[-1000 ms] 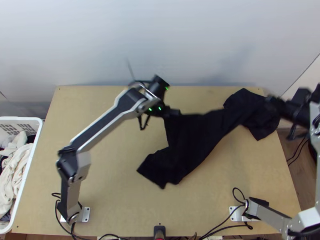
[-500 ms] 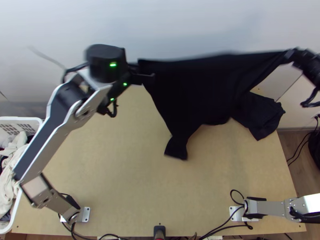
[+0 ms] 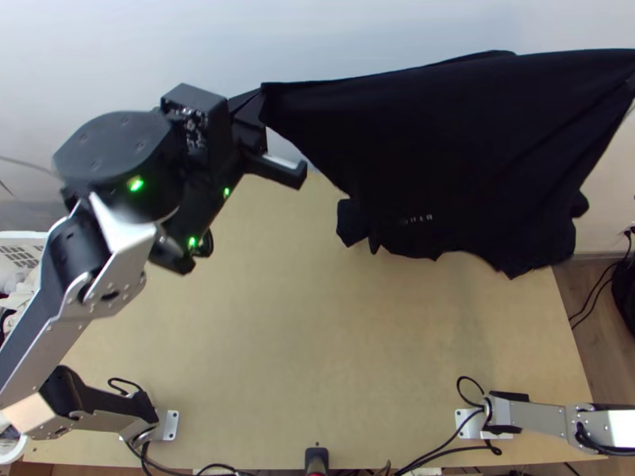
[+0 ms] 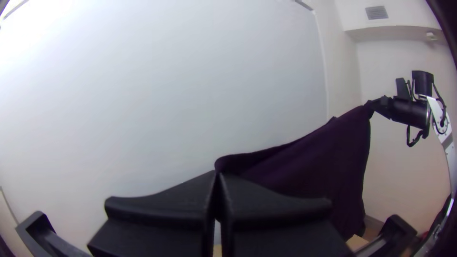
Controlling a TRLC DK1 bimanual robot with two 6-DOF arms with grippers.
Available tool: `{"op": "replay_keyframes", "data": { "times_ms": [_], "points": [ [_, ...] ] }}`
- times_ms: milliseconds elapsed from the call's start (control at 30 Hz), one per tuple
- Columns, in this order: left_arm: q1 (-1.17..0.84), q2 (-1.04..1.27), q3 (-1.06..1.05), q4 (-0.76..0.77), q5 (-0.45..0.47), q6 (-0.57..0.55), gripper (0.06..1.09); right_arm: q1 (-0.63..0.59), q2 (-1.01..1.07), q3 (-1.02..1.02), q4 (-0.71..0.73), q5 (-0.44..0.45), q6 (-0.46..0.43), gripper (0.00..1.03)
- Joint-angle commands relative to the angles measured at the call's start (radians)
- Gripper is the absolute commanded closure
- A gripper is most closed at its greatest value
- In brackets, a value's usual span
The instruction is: Fold the t-shirt
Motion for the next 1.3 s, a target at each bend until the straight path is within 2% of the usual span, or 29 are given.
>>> {"op": "replay_keyframes", "data": {
  "times_ms": [0, 100, 233, 367, 467, 633, 1000, 1267],
  "points": [
    [-0.066, -0.029, 0.003, 0.017, -0.072, 0.066, 1.05, 0.002, -0.037, 0.016, 0.009, 0.027, 0.000, 1.00],
    [-0.060, -0.058, -0.025, 0.010, -0.110, 0.064, 1.05, 0.006, -0.031, 0.001, 0.000, 0.027, 0.020, 1.00],
    [-0.012, -0.128, -0.130, -0.027, -0.118, 0.027, 1.05, 0.046, 0.024, -0.037, -0.011, 0.017, 0.054, 1.00],
    [0.016, -0.199, -0.244, -0.064, -0.112, 0.001, 1.05, 0.054, 0.138, -0.045, -0.026, -0.143, 0.135, 1.00],
    [0.066, -0.274, -0.382, -0.065, -0.072, -0.006, 1.05, 0.085, 0.248, -0.045, -0.031, -0.247, 0.184, 1.00],
    [0.217, -0.400, -0.617, -0.062, 0.046, -0.051, 1.05, 0.173, 0.423, -0.034, -0.028, -0.335, 0.189, 1.00],
    [0.402, -0.645, -1.062, -0.009, 0.161, -0.089, 1.05, 0.451, 0.807, 0.113, 0.038, -0.341, 0.175, 1.00],
    [0.510, -0.828, -1.289, -0.019, 0.207, -0.083, 1.05, 0.637, 0.914, 0.087, 0.087, -0.313, 0.163, 1.00]
  ]
}}
